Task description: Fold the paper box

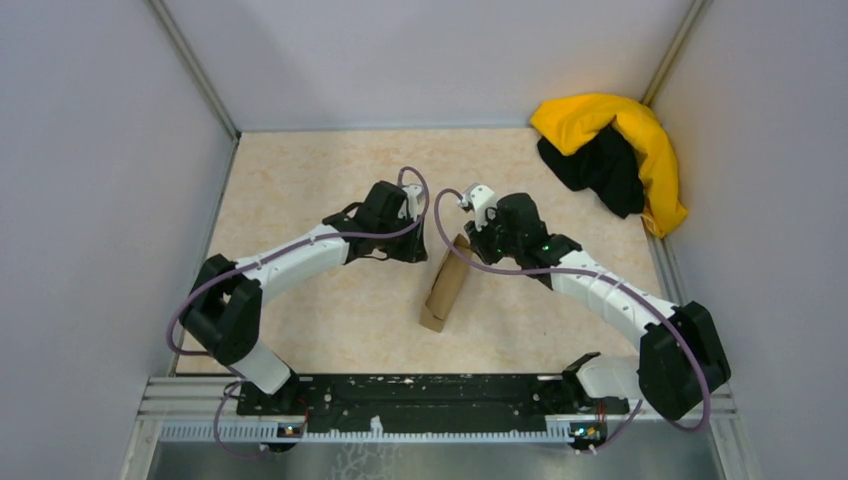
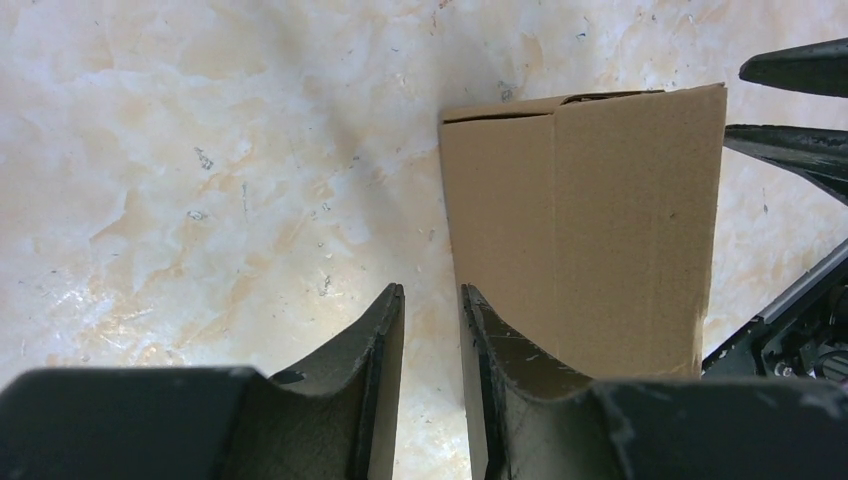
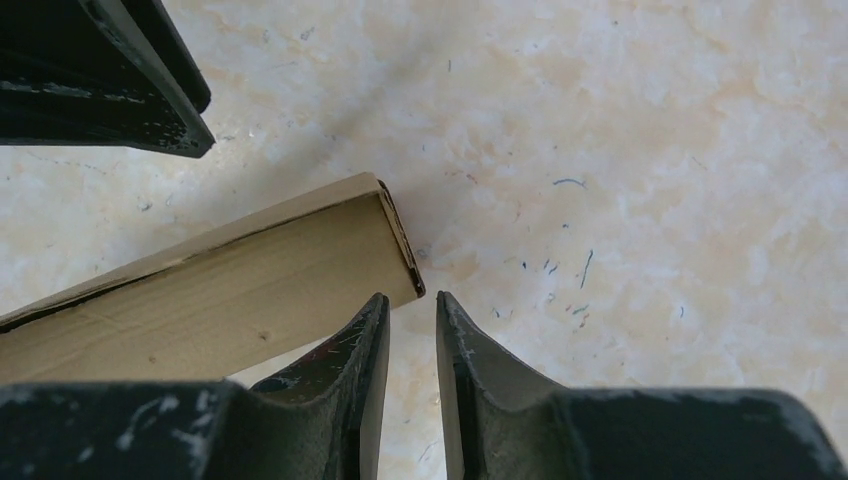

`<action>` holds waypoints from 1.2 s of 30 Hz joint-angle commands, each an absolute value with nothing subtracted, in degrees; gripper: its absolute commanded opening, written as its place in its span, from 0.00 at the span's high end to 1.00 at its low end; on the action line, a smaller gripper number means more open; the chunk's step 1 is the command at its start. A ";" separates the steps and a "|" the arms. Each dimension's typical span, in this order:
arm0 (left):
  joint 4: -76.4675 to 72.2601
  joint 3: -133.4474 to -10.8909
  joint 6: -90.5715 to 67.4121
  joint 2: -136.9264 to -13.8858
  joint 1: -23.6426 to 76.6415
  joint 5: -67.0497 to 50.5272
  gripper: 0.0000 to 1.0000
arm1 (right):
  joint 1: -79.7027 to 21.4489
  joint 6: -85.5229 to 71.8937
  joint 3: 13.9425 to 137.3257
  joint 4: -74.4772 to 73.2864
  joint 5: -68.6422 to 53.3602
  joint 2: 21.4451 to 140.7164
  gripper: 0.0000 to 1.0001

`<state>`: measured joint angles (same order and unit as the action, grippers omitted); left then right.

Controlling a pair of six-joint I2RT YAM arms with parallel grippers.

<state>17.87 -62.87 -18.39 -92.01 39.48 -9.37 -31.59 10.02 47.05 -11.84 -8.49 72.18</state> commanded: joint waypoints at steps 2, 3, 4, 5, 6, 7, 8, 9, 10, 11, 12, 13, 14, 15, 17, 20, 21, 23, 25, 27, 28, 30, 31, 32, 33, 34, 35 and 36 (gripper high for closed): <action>16.61 -65.38 -18.02 -93.10 39.44 -11.13 0.67 | -30.94 13.79 49.78 -4.16 -12.36 71.37 0.76; 16.57 -65.51 -17.94 -93.40 39.42 -11.42 0.67 | -30.94 13.91 49.72 -3.50 -12.43 71.52 0.76; 16.61 -65.56 -17.93 -93.70 39.48 -11.62 0.67 | -30.94 14.38 49.85 -3.14 -12.58 71.87 0.76; 16.57 -65.52 -17.93 -93.89 39.46 -11.71 0.67 | -30.98 14.75 50.22 -3.15 -12.65 72.41 0.76; 16.46 -65.44 -17.93 -94.00 39.46 -11.88 0.67 | -30.99 15.06 50.72 -3.31 -12.76 73.06 0.76; 16.37 -65.33 -17.93 -94.08 39.46 -11.90 0.67 | -30.94 15.45 51.23 -3.54 -13.26 73.69 0.77; 16.23 -65.16 -17.93 -94.08 39.50 -11.97 0.67 | -30.94 15.57 51.74 -3.60 -13.57 74.21 0.78; 16.08 -65.09 -17.93 -94.21 39.46 -12.03 0.67 | -30.96 15.74 52.03 -3.65 -13.62 74.72 0.80; 16.08 -65.10 -17.93 -94.25 39.45 -12.07 0.67 | -30.94 15.99 52.35 -3.72 -13.67 75.24 0.81; 16.07 -65.05 -17.93 -94.30 39.46 -12.19 0.67 | -30.97 16.14 52.60 -3.84 -13.72 75.66 0.83; 16.08 -65.06 -17.85 -94.32 39.45 -12.20 0.67 | -30.96 16.24 52.83 -3.97 -13.63 75.96 0.84; 16.08 -65.12 -17.84 -94.26 39.46 -12.11 0.67 | -30.98 16.46 53.03 -4.20 -13.77 76.17 0.86; 16.16 -65.13 -17.77 -94.28 39.44 -12.09 0.67 | -30.94 16.58 53.15 -4.29 -13.92 76.34 0.87; 16.17 -65.13 -17.76 -94.29 39.41 -12.09 0.67 | -30.96 16.63 53.15 -4.35 -14.06 76.42 0.87; 16.22 -65.12 -17.67 -94.31 39.39 -12.11 0.67 | -30.94 16.63 53.12 -4.53 -14.36 76.46 0.88; 16.26 -65.21 -17.58 -94.43 39.42 -12.09 0.68 | -30.94 16.79 53.08 -4.96 -15.20 76.39 0.89; 16.26 -65.27 -17.58 -94.44 39.41 -12.06 0.68 | -30.94 16.90 52.94 -5.08 -15.47 76.36 0.89; 16.26 -65.34 -17.49 -94.65 39.42 -12.21 0.68 | -30.94 16.88 52.52 -4.89 -15.94 76.29 0.89; 16.25 -65.47 -17.49 -94.84 39.46 -12.36 0.67 | -30.94 16.79 52.16 -4.47 -16.14 76.47 0.89; 16.26 -65.52 -17.49 -94.92 39.46 -12.40 0.68 | -30.94 16.69 52.27 -4.46 -16.42 77.06 0.90; 16.25 -65.56 -17.49 -94.93 39.44 -12.37 0.68 | -30.94 16.70 52.37 -4.52 -16.55 77.33 0.91; 16.49 -65.55 -17.45 -94.81 39.50 -12.26 0.68 | -30.94 16.63 52.55 -4.66 -16.61 77.74 0.92; 16.59 -65.56 -17.41 -94.70 39.47 -12.10 0.68 | -30.95 16.63 52.54 -4.78 -16.68 77.87 0.92; 16.63 -65.57 -17.36 -94.61 39.42 -11.89 0.68 | -30.94 16.61 52.59 -4.75 -16.65 78.05 0.93; 16.76 -65.54 -17.32 -94.56 39.38 -11.75 0.68 | -30.94 16.57 52.62 -4.81 -16.74 78.19 0.93; 16.76 -65.55 -17.32 -94.47 39.38 -11.60 0.68 | -30.98 16.58 52.66 -4.94 -16.85 78.44 0.93; 16.74 -65.56 -17.27 -94.46 39.42 -11.55 0.68 | -30.96 16.59 52.70 -5.00 -16.95 78.73 0.92; 16.86 -65.63 -17.23 -94.43 39.38 -11.54 0.68 | -30.94 16.49 52.81 -5.00 -17.04 78.85 0.89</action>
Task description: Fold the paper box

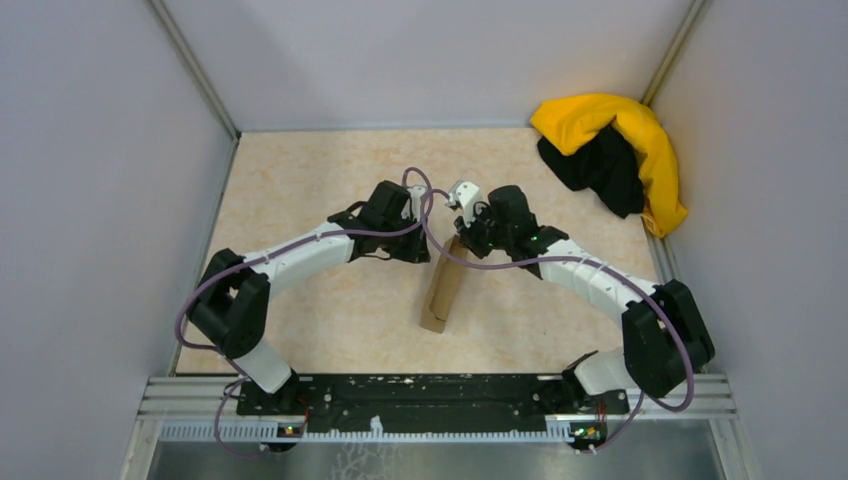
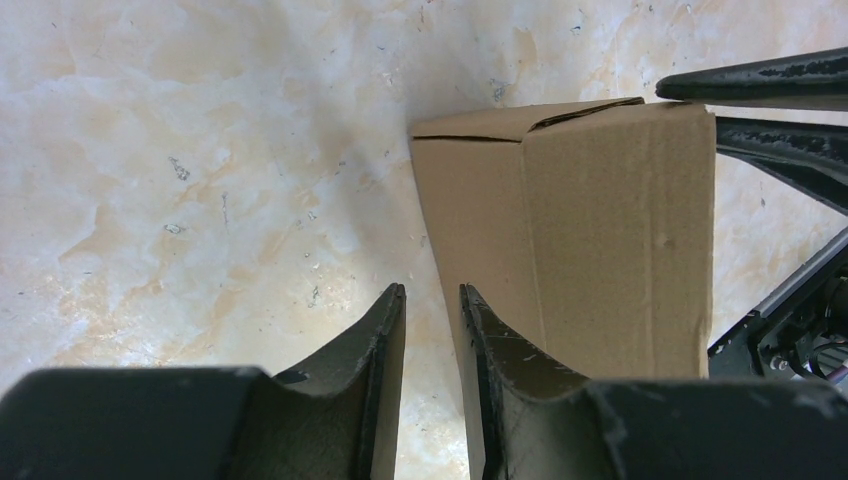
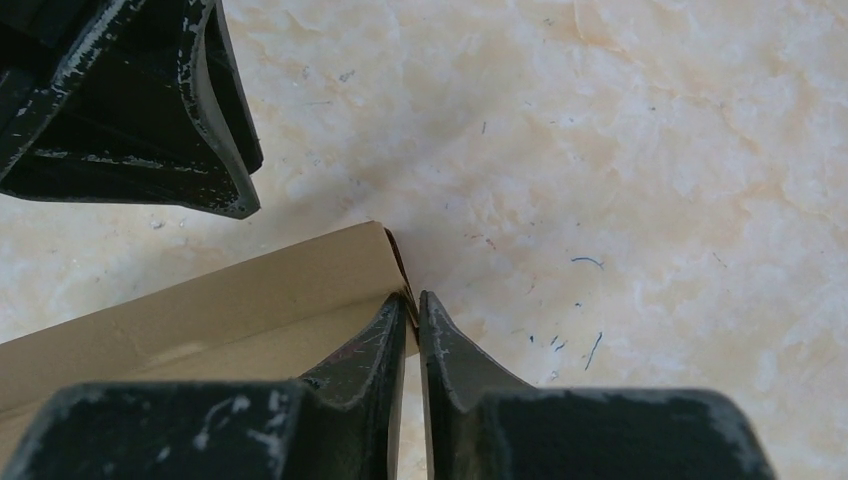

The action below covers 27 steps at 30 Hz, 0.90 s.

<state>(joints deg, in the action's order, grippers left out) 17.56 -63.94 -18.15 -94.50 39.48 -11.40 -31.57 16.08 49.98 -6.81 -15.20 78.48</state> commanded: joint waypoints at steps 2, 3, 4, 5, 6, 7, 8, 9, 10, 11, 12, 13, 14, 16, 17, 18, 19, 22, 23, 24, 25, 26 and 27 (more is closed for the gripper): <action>16.96 -65.70 -17.14 -94.42 39.45 -11.60 0.68 | -30.96 16.41 52.79 -4.93 -17.05 78.93 0.83; 16.96 -65.68 -17.10 -94.51 39.41 -11.59 0.68 | -30.96 16.43 52.77 -4.86 -17.13 79.00 0.82; 16.96 -65.73 -17.06 -94.56 39.42 -11.60 0.68 | -30.98 16.36 52.84 -4.77 -17.03 79.01 0.82; 16.96 -65.73 -17.05 -94.57 39.38 -11.59 0.68 | -30.94 16.37 52.89 -4.69 -16.96 78.99 0.82; 17.01 -65.74 -17.05 -94.61 39.42 -11.61 0.68 | -30.94 16.42 52.90 -4.63 -16.96 78.96 0.83; 16.98 -65.82 -17.05 -94.67 39.39 -11.65 0.68 | -30.94 16.51 52.94 -4.49 -16.90 79.05 0.84; 16.96 -65.89 -17.01 -94.66 39.38 -11.71 0.68 | -30.96 16.48 52.98 -4.36 -16.92 78.94 0.84; 16.96 -65.95 -16.98 -94.75 39.40 -11.75 0.68 | -30.94 16.48 52.87 -4.13 -17.00 79.00 0.85; 16.98 -66.04 -16.96 -94.89 39.42 -11.80 0.68 | -30.94 16.45 52.89 -3.87 -17.17 78.99 0.85; 16.98 -66.07 -16.96 -94.95 39.38 -11.83 0.68 | -30.98 16.43 52.90 -3.67 -17.36 79.08 0.85; 17.03 -66.16 -16.89 -95.02 39.38 -11.91 0.68 | -30.94 16.43 52.84 -3.47 -17.60 79.18 0.85; 17.05 -66.18 -16.88 -95.10 39.38 -11.94 0.68 | -30.96 16.34 52.75 -3.09 -17.70 79.21 0.85; 17.03 -66.23 -16.88 -95.16 39.38 -12.01 0.68 | -30.94 16.27 52.67 -2.81 -17.82 79.27 0.85; 17.05 -66.19 -16.80 -95.20 39.40 -11.93 0.68 | -30.94 16.01 52.54 -2.11 -17.89 79.46 0.86; 17.05 -66.18 -16.79 -95.23 39.40 -11.95 0.68 | -30.94 15.93 52.54 -1.97 -18.07 79.71 0.88; 17.13 -66.23 -16.79 -95.25 39.40 -11.88 0.68 | -30.94 15.87 52.52 -1.86 -18.22 79.91 0.90; 17.12 -66.26 -16.79 -95.23 39.42 -11.80 0.68 | -30.94 15.72 52.49 -1.77 -18.32 80.09 0.93; 17.27 -66.19 -16.79 -95.13 39.43 -11.69 0.68 | -30.94 15.55 52.30 -1.89 -18.47 80.25 0.97; 17.32 -66.09 -16.79 -95.17 39.38 -11.60 0.68 | -30.94 15.48 52.13 -1.90 -18.46 80.12 0.98; 17.31 -65.99 -16.78 -95.12 39.45 -11.56 0.68 | -30.98 15.36 51.87 -1.88 -18.41 79.99 0.98; 17.31 -65.96 -16.79 -95.08 39.36 -11.46 0.68 | -31.01 15.19 51.58 -1.71 -18.12 79.74 0.99; 17.27 -65.86 -16.84 -94.97 39.35 -11.40 0.68 | -31.02 15.02 51.33 -1.67 -18.03 79.60 1.00; 17.31 -65.72 -16.87 -94.90 39.30 -11.33 0.68 | -31.03 14.94 51.13 -1.65 -17.83 79.43 1.00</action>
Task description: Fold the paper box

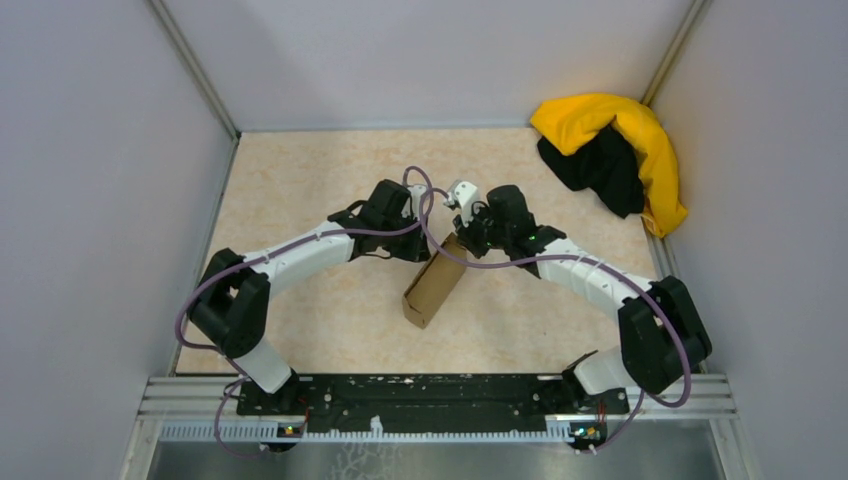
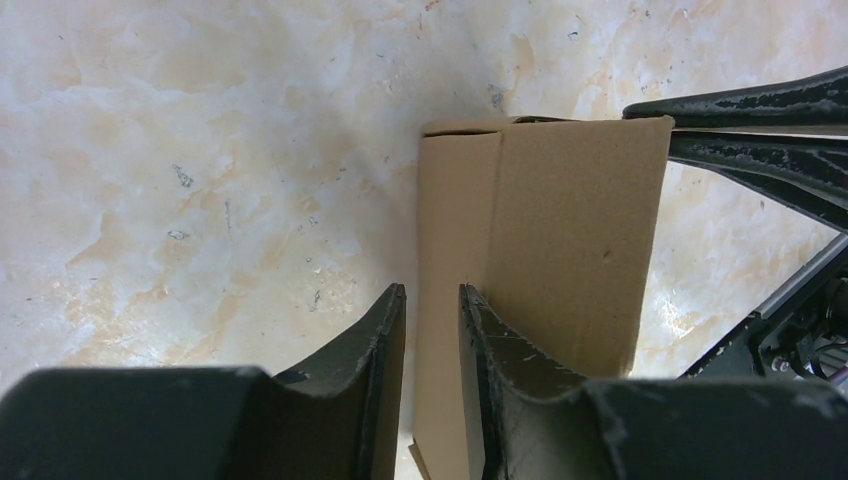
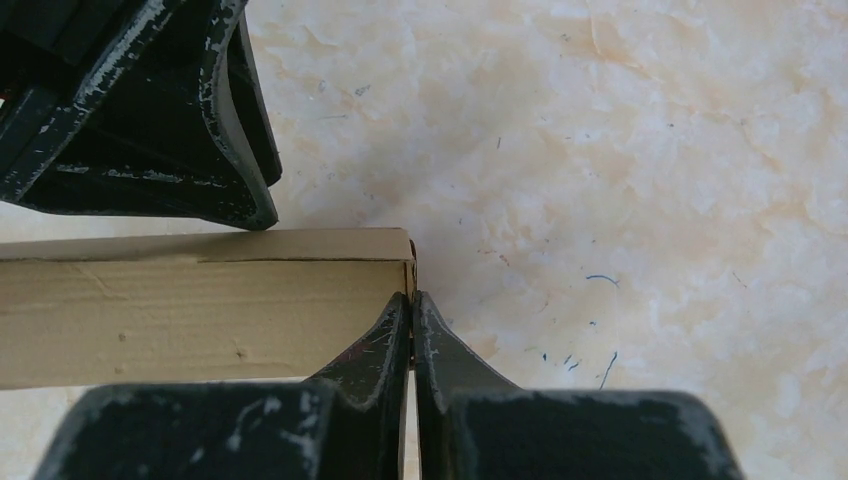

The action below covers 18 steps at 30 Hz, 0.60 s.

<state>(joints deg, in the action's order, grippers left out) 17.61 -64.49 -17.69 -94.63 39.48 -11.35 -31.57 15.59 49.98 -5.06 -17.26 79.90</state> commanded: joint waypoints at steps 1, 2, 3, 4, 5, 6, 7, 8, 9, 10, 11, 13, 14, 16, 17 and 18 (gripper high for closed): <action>17.31 -65.66 -16.87 -94.90 39.29 -11.23 0.68 | -31.15 14.78 50.89 -1.61 -17.35 79.18 1.00; 17.31 -65.55 -16.87 -94.74 39.29 -11.06 0.68 | -31.38 14.71 50.60 -1.59 -16.68 78.83 1.00; 17.44 -65.44 -16.87 -94.62 39.29 -10.96 0.68 | -31.66 14.64 50.28 -1.59 -16.07 78.37 1.00; 17.67 -65.30 -16.87 -94.37 39.29 -10.52 0.68 | -32.03 14.48 49.97 -1.53 -15.29 77.89 1.00; 17.88 -65.24 -16.89 -94.13 39.33 -10.05 0.68 | -32.46 14.34 49.54 -1.39 -14.48 77.34 1.00; 18.16 -65.14 -16.83 -93.77 39.22 -9.52 0.68 | -32.84 14.26 49.16 -1.45 -13.71 76.87 1.00; 18.53 -65.06 -16.79 -93.37 39.08 -8.90 0.68 | -33.25 14.10 48.73 -1.41 -12.77 76.46 1.00; 18.92 -64.90 -16.79 -92.87 38.92 -8.31 0.68 | -33.68 13.91 48.25 -1.34 -11.65 75.97 1.00; 19.20 -64.68 -16.79 -92.39 38.63 -7.65 0.68 | -34.20 13.89 47.77 -1.41 -10.75 75.59 1.00; 19.49 -64.38 -16.83 -91.74 38.22 -7.03 0.67 | -34.78 13.62 47.20 -1.21 -9.53 75.31 1.00; 19.77 -64.03 -17.06 -91.04 37.78 -6.35 0.67 | -35.31 13.37 46.67 -1.13 -8.40 75.06 1.00; 19.95 -62.88 -17.75 -88.91 36.64 -4.82 0.65 | -36.32 12.32 45.55 -0.96 -5.99 74.45 1.00; 19.95 -62.13 -18.14 -87.27 36.12 -3.77 0.64 | -36.67 11.74 44.94 -0.66 -5.03 74.06 1.00; 19.73 -60.60 -18.95 -84.18 35.20 -1.10 0.61 | -37.14 10.37 43.38 -0.46 -2.63 72.87 1.00; 19.58 -59.78 -19.29 -82.68 34.85 -0.60 0.60 | -37.23 9.77 42.93 -0.44 -1.76 72.28 1.00; 19.45 -59.09 -19.58 -81.15 34.58 1.20 0.59 | -37.45 9.12 42.43 -0.44 -0.67 71.66 1.00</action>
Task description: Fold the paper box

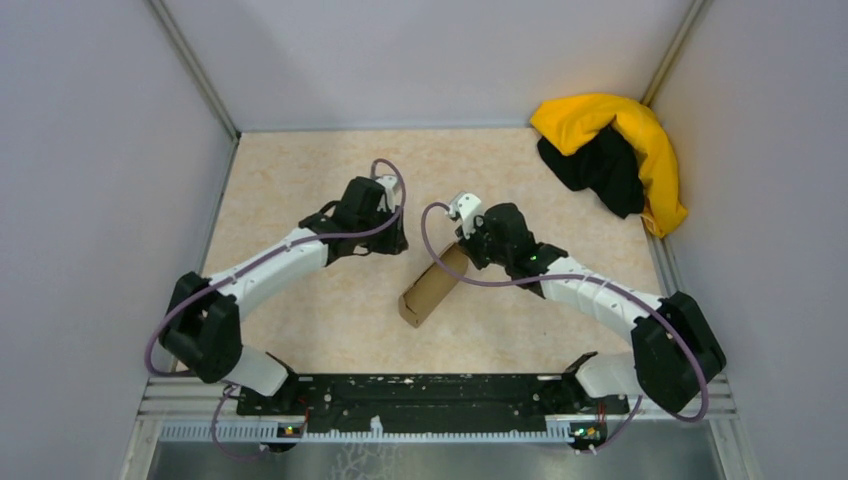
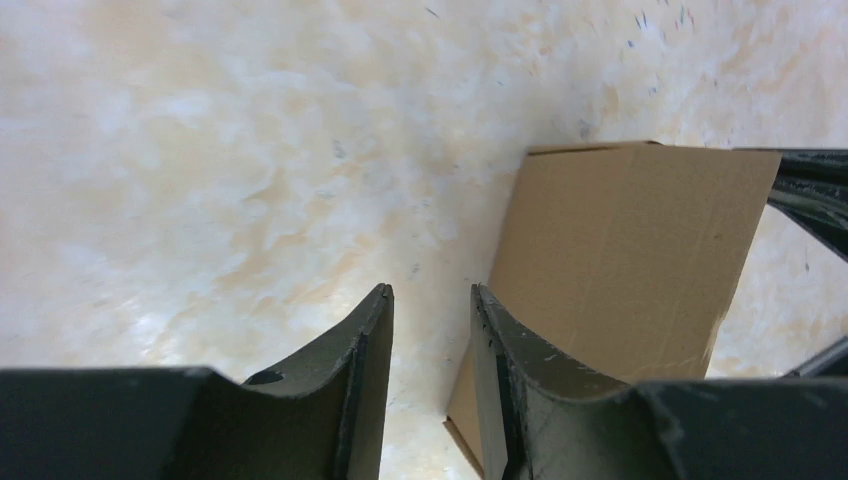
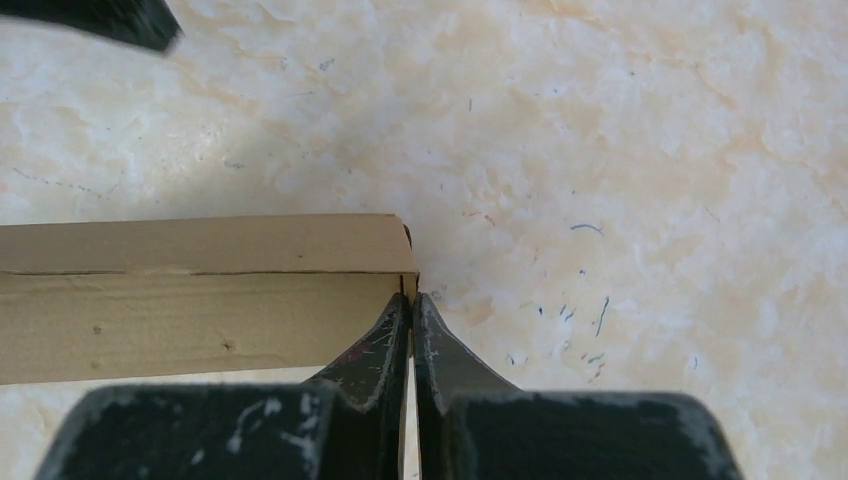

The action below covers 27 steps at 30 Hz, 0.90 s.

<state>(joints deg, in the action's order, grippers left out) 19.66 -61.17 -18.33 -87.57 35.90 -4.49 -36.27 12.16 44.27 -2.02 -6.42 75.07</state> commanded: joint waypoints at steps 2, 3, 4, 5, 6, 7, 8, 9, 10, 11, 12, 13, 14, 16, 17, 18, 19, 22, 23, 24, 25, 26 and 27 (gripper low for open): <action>19.49 -57.99 -20.09 -78.73 34.06 1.95 0.58 | -37.79 7.89 41.75 -0.99 2.13 70.32 1.00; 19.64 -57.59 -20.19 -77.95 33.94 2.01 0.58 | -37.97 7.23 41.30 -1.11 3.30 69.57 1.00; 19.95 -57.37 -20.40 -77.42 33.87 2.14 0.58 | -38.08 6.61 40.97 -1.19 4.47 68.79 1.00; 20.07 -57.08 -20.47 -76.89 33.85 2.08 0.58 | -38.18 6.13 40.69 -1.41 4.88 68.13 1.00; 20.12 -56.83 -20.54 -76.54 33.76 1.86 0.58 | -38.29 5.59 40.47 -1.56 5.58 67.52 1.00; 20.08 -56.53 -20.77 -76.25 33.78 1.64 0.58 | -38.39 4.94 40.36 -1.82 6.46 66.98 1.00; 19.98 -56.19 -20.94 -75.97 33.82 1.28 0.58 | -38.41 4.45 40.34 -2.21 6.84 66.47 1.00; 19.81 -55.84 -21.11 -75.78 33.82 0.72 0.58 | -38.45 3.95 40.34 -2.65 7.33 66.16 1.00; 19.70 -55.57 -21.33 -75.61 33.84 0.33 0.59 | -38.51 3.25 40.41 -3.21 8.32 65.96 1.00; 19.69 -55.24 -21.66 -75.37 33.84 -1.09 0.59 | -38.56 2.75 40.43 -3.75 8.63 65.78 1.00; 19.56 -54.83 -22.23 -75.17 33.83 -2.11 0.59 | -38.66 2.11 40.36 -4.19 10.05 65.65 1.00; 19.41 -54.31 -22.84 -74.85 33.84 -3.00 0.60 | -38.67 1.31 40.22 -4.85 11.06 65.46 1.00; 19.15 -53.57 -23.26 -74.49 33.85 -3.56 0.60 | -38.72 0.90 39.99 -5.06 11.53 65.28 1.00; 18.40 -51.71 -23.82 -73.01 33.92 -4.20 0.60 | -38.74 -0.95 39.38 -5.36 13.51 64.97 1.00; 18.05 -50.83 -24.16 -72.28 33.85 -4.15 0.60 | -38.71 -1.57 39.11 -5.55 14.03 64.76 1.00; 17.79 -50.08 -24.47 -71.40 33.91 -4.13 0.61 | -38.75 -2.28 38.85 -5.68 14.89 64.68 1.00; 17.53 -49.35 -24.77 -70.71 33.86 -4.09 0.61 | -38.72 -3.23 38.70 -5.94 16.12 64.52 1.00; 16.78 -47.43 -25.92 -67.97 33.89 -3.98 0.59 | -38.76 -6.09 38.16 -6.83 20.02 64.16 1.00; 16.56 -47.05 -26.46 -67.06 33.90 -3.77 0.58 | -38.74 -7.27 38.08 -7.40 21.26 63.99 1.00; 16.07 -46.42 -26.94 -66.35 33.92 -3.98 0.57 | -38.72 -7.91 37.98 -7.56 22.07 63.72 1.00; 15.22 -45.88 -27.42 -65.49 33.97 -4.57 0.56 | -38.69 -8.65 37.97 -7.89 23.05 63.59 1.00; 14.87 -45.42 -28.06 -65.03 34.02 -4.93 0.56 | -38.70 -9.35 38.09 -8.32 23.98 63.55 1.00; 14.17 -44.78 -28.73 -64.43 34.33 -5.29 0.56 | -38.69 -9.78 38.25 -8.73 24.67 63.57 1.00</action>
